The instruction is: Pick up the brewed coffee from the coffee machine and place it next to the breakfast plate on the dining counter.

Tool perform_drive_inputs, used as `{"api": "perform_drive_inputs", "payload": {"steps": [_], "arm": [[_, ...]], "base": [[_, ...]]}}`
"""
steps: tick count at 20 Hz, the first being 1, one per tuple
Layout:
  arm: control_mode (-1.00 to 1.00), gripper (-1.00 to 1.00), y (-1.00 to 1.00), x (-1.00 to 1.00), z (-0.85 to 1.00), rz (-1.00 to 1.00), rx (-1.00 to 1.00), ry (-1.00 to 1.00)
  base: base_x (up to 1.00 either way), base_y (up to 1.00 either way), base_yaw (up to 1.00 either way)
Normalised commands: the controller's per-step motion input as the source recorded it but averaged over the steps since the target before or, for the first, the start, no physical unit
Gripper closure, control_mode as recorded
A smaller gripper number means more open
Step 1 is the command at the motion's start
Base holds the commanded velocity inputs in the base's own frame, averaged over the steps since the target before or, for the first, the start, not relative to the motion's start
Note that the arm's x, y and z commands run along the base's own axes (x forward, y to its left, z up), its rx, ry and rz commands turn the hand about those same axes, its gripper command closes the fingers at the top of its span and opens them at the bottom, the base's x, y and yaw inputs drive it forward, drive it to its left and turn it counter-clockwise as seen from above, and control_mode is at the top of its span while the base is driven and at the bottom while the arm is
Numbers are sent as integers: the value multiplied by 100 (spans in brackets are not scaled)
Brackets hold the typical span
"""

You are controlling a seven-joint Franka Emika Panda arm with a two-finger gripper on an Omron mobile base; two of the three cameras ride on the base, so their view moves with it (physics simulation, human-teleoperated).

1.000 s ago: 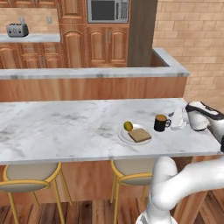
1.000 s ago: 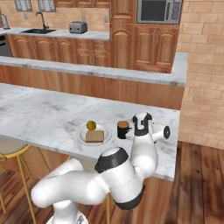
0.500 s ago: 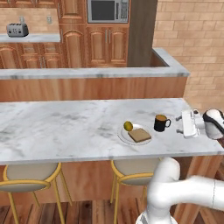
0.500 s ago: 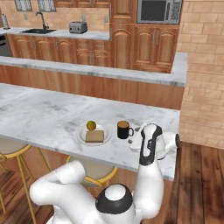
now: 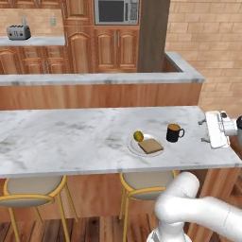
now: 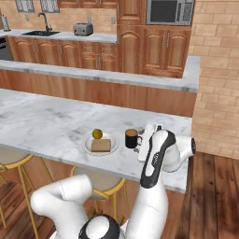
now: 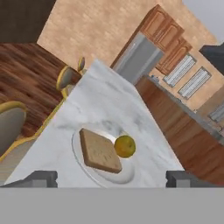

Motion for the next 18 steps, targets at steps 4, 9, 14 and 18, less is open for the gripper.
{"api": "perform_drive_inputs", "payload": {"steps": [4,9,14,18], "arm": [[-100,-100,35,-74,88,8,-18,-32],[-100,-100,35,-48,100,10,-16,-32],[-100,-100,56,-33,75,3,-23,-30],[-100,-100,36,-31,20,0,-19,-18]], "base": [[0,0,0],[0,0,0],[0,0,0],[0,0,0]]}}
